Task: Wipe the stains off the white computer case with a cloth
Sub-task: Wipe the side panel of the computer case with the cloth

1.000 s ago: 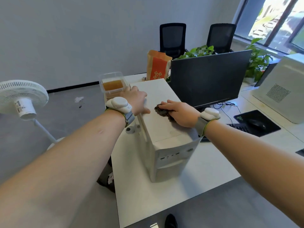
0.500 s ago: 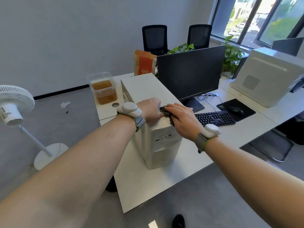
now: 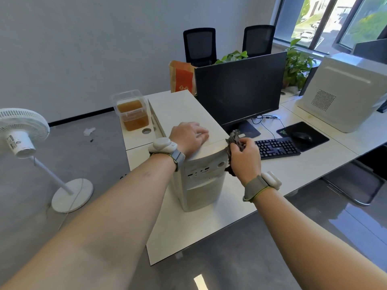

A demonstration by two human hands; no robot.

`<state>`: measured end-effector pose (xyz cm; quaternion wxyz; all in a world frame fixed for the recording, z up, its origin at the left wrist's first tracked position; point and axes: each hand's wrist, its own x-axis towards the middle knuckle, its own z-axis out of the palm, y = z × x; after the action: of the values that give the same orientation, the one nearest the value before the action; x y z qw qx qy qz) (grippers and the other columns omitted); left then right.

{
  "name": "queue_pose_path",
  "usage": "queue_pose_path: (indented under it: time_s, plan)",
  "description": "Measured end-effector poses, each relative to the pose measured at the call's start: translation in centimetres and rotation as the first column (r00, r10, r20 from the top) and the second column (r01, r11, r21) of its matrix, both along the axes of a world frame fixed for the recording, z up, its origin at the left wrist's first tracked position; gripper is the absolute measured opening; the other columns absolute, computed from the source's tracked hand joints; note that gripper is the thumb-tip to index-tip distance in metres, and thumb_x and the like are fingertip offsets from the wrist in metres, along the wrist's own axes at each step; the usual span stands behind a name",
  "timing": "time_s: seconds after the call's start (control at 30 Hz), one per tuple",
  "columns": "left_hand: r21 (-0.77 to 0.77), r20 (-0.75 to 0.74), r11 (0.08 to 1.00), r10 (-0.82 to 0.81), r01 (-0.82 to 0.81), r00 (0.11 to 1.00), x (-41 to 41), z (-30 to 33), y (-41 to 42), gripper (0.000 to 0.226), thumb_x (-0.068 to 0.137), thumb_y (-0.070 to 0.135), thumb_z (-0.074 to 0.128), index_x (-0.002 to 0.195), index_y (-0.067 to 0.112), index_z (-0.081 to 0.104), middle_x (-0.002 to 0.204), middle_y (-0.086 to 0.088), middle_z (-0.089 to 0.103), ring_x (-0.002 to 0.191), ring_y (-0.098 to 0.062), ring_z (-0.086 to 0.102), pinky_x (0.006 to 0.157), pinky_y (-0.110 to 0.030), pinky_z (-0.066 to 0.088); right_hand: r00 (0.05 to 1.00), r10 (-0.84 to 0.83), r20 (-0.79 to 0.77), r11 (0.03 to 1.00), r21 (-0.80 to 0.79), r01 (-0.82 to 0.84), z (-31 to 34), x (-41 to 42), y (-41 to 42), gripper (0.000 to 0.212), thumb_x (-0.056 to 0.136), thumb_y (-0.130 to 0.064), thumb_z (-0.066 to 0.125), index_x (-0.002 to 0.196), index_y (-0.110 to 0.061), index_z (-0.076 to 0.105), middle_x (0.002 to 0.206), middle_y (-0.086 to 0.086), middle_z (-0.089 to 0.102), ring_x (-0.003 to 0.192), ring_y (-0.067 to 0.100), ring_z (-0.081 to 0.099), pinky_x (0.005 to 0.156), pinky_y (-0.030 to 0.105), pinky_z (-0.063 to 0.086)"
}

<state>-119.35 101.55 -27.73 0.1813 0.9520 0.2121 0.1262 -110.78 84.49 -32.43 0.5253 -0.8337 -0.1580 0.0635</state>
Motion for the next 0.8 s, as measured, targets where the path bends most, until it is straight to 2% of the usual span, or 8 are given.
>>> queue_pose_path:
  time_s: [0.1, 0.23, 0.33, 0.4, 0.47, 0.57, 0.7, 0.8]
  plan:
    - [0.015, 0.088, 0.997, 0.073, -0.075, 0.993, 0.6, -1.0, 0.0, 0.027, 0.099, 0.05, 0.054, 0.113, 0.04, 0.076, 0.13, 0.012, 0.065, 0.125, -0.019, 0.052, 0.105, -0.039, 0.035, 0.99, -0.016, -0.144, 0.997, 0.074, 0.027, -1.6, -0.1, -0.9, 0.03, 0.079, -0.052, 0.056, 0.1, -0.032, 0.06, 0.104, 0.004, 0.064, 0.095, 0.028, 0.063, 0.084, 0.051, 0.058]
    - [0.051, 0.081, 0.996, 0.069, -0.073, 0.994, 0.5, -1.4, 0.1, 0.028, 0.1, 0.05, 0.055, 0.116, 0.04, 0.075, 0.136, 0.011, 0.063, 0.128, -0.019, 0.051, 0.106, -0.04, 0.034, 0.974, 0.01, -0.224, 0.986, 0.166, 0.028, -2.6, -1.3, -0.8, 0.023, 0.078, -0.052, 0.06, 0.095, -0.035, 0.058, 0.103, 0.003, 0.064, 0.093, 0.027, 0.066, 0.079, 0.052, 0.06]
    - [0.057, 0.077, 0.996, 0.067, -0.071, 0.995, 0.7, -1.7, 0.1, 0.03, 0.101, 0.05, 0.053, 0.12, 0.04, 0.073, 0.139, 0.01, 0.061, 0.13, -0.017, 0.049, 0.108, -0.04, 0.033, 0.983, -0.012, -0.185, 0.983, 0.176, 0.045, -2.2, -2.1, -0.1, 0.012, 0.086, -0.037, 0.067, 0.094, -0.029, 0.062, 0.097, 0.0, 0.066, 0.09, 0.02, 0.064, 0.082, 0.042, 0.057]
    - [0.059, 0.074, 0.996, 0.065, -0.07, 0.995, 0.7, -1.8, 0.1, 0.03, 0.101, 0.05, 0.052, 0.122, 0.04, 0.072, 0.141, 0.01, 0.06, 0.132, -0.017, 0.047, 0.11, -0.04, 0.031, 0.987, -0.032, -0.161, 0.981, 0.186, 0.062, -2.4, -2.7, 0.2, 0.007, 0.089, -0.03, 0.069, 0.092, -0.025, 0.064, 0.093, -0.003, 0.067, 0.088, 0.016, 0.063, 0.075, 0.03, 0.05]
    - [0.06, 0.073, 0.996, 0.067, -0.072, 0.995, 0.7, -1.9, 0.2, 0.03, 0.101, 0.048, 0.054, 0.122, 0.04, 0.072, 0.141, 0.01, 0.061, 0.132, -0.017, 0.047, 0.11, -0.039, 0.031, 0.994, 0.04, -0.098, 0.988, 0.153, -0.025, -2.9, -3.3, 0.3, 0.005, 0.09, -0.029, 0.071, 0.09, -0.025, 0.068, 0.089, -0.007, 0.067, 0.085, 0.012, 0.062, 0.072, 0.025, 0.046]
    - [0.046, 0.083, 0.996, 0.075, -0.079, 0.994, 0.8, -2.1, 0.2, 0.029, 0.1, 0.048, 0.055, 0.121, 0.04, 0.073, 0.14, 0.009, 0.062, 0.131, -0.016, 0.048, 0.112, -0.04, 0.033, 0.981, 0.177, -0.075, 0.976, 0.144, -0.165, -3.8, -3.9, -0.1, 0.005, 0.09, -0.03, 0.071, 0.093, -0.026, 0.071, 0.091, -0.007, 0.069, 0.086, 0.011, 0.064, 0.075, 0.025, 0.051]
    - [0.03, 0.098, 0.996, 0.081, -0.084, 0.992, 0.8, -2.0, 0.2, 0.029, 0.099, 0.048, 0.056, 0.12, 0.04, 0.073, 0.138, 0.01, 0.063, 0.13, -0.015, 0.049, 0.112, -0.044, 0.036, 0.988, -0.012, -0.153, 0.935, 0.349, 0.065, -3.5, -2.6, -0.6, 0.008, 0.093, -0.024, 0.068, 0.094, -0.027, 0.06, 0.095, -0.002, 0.065, 0.088, 0.015, 0.063, 0.076, 0.027, 0.051]
    - [0.029, 0.105, 0.996, 0.076, -0.08, 0.992, 0.9, -2.2, 0.3, 0.028, 0.098, 0.048, 0.056, 0.119, 0.04, 0.074, 0.137, 0.01, 0.064, 0.13, -0.015, 0.05, 0.113, -0.045, 0.036, 0.991, 0.0, -0.136, 0.95, 0.308, 0.043, -3.1, -3.0, 0.2, 0.008, 0.092, -0.025, 0.069, 0.093, -0.026, 0.061, 0.089, -0.008, 0.065, 0.081, 0.006, 0.061, 0.067, 0.015, 0.043]
